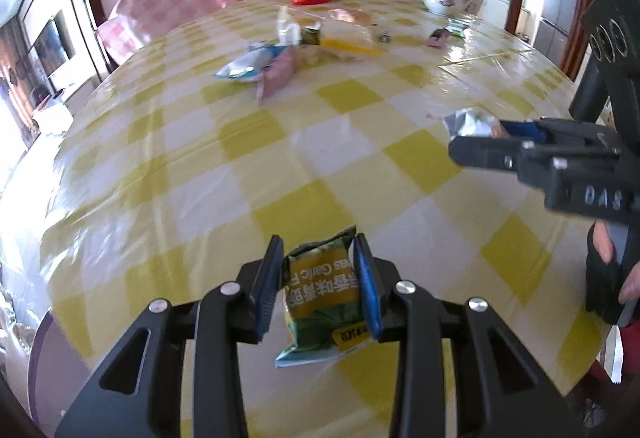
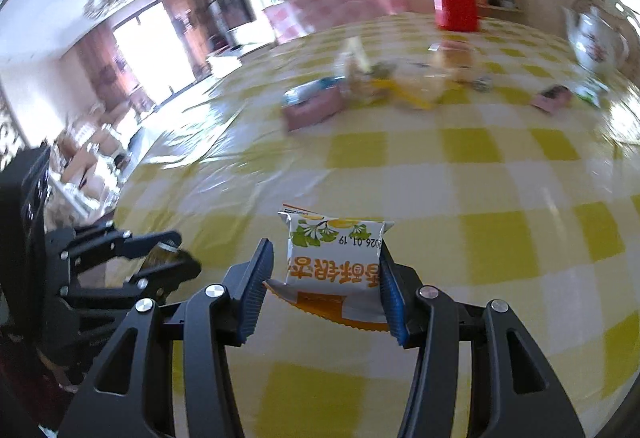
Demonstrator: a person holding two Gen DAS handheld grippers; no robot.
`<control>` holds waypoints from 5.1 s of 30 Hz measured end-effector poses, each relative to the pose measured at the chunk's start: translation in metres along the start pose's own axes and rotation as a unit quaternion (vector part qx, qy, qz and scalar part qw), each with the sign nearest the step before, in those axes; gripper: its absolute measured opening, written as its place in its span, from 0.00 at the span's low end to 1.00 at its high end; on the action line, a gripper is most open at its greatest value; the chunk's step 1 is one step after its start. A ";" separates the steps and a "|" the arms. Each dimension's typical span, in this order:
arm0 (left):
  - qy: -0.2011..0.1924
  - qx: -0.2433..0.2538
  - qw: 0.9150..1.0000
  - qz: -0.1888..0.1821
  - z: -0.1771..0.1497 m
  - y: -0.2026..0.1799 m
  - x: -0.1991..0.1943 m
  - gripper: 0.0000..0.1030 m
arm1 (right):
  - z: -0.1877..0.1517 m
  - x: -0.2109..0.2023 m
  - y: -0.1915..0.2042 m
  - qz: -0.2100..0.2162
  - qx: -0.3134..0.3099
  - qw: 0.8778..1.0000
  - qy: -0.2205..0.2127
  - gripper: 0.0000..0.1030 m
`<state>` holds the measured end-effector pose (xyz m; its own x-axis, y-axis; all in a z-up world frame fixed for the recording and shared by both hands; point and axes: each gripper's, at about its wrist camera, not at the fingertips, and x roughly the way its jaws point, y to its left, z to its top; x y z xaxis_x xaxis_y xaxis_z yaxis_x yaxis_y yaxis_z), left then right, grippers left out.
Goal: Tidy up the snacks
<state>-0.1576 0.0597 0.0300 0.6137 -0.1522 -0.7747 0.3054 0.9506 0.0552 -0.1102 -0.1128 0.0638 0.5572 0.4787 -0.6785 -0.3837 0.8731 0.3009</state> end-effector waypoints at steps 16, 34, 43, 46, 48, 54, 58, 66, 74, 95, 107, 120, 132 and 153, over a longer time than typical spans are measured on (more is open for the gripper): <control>-0.004 -0.058 0.996 0.064 -0.079 0.098 -0.079 0.35 | -0.023 0.017 0.159 0.076 -0.137 0.987 0.033 0.49; 0.045 -0.182 0.962 0.199 -0.165 0.211 -0.107 0.84 | -0.050 0.036 0.263 0.233 -0.167 0.954 0.091 0.86; -0.082 -0.139 0.966 0.200 -0.033 0.145 -0.100 0.99 | -0.002 0.015 0.146 0.108 -0.079 0.991 0.016 0.86; -0.119 -0.088 0.978 0.146 0.033 0.083 -0.067 0.99 | 0.015 0.004 0.073 0.030 -0.030 0.999 -0.006 0.86; -0.128 -0.073 0.984 0.103 0.072 0.041 -0.036 0.99 | 0.022 -0.003 0.023 -0.012 0.018 1.000 -0.017 0.86; -0.125 -0.095 0.988 0.004 0.151 -0.058 0.058 0.98 | 0.034 -0.023 -0.154 -0.144 0.188 0.971 -0.045 0.86; -0.109 -0.128 0.985 -0.036 0.195 -0.100 0.123 0.98 | 0.038 -0.029 -0.242 -0.181 0.291 0.937 -0.062 0.86; -0.123 -0.131 0.978 -0.105 0.210 -0.111 0.164 0.98 | 0.105 0.009 -0.362 -0.251 0.346 0.900 -0.084 0.86; -0.080 -0.228 0.960 -0.143 0.206 -0.073 0.178 0.98 | 0.192 0.086 -0.427 -0.339 0.344 0.875 -0.031 0.86; -0.062 -0.205 0.965 -0.153 0.205 -0.075 0.181 0.98 | 0.072 -0.025 -0.253 -0.193 0.218 0.952 -0.097 0.34; 0.007 -0.043 0.992 -0.117 0.300 -0.163 0.254 0.98 | 0.054 -0.016 -0.278 -0.195 0.272 0.940 -0.066 0.34; -0.020 0.064 0.991 -0.116 0.296 -0.202 0.256 0.20 | 0.053 -0.015 -0.285 -0.188 0.288 0.937 -0.065 0.34; -0.064 -0.033 0.993 -0.097 0.205 -0.138 0.162 0.20 | 0.054 -0.017 -0.278 -0.187 0.270 0.942 -0.070 0.34; -0.094 -0.103 0.988 -0.061 0.110 -0.075 0.069 0.20 | 0.048 -0.014 -0.224 -0.126 0.200 0.970 -0.057 0.34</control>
<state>-0.0581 -0.0514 0.0411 0.7123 -0.2977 -0.6356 0.2427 0.9542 -0.1749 0.0027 -0.3105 0.0380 0.6833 0.2320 -0.6923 0.0796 0.9189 0.3865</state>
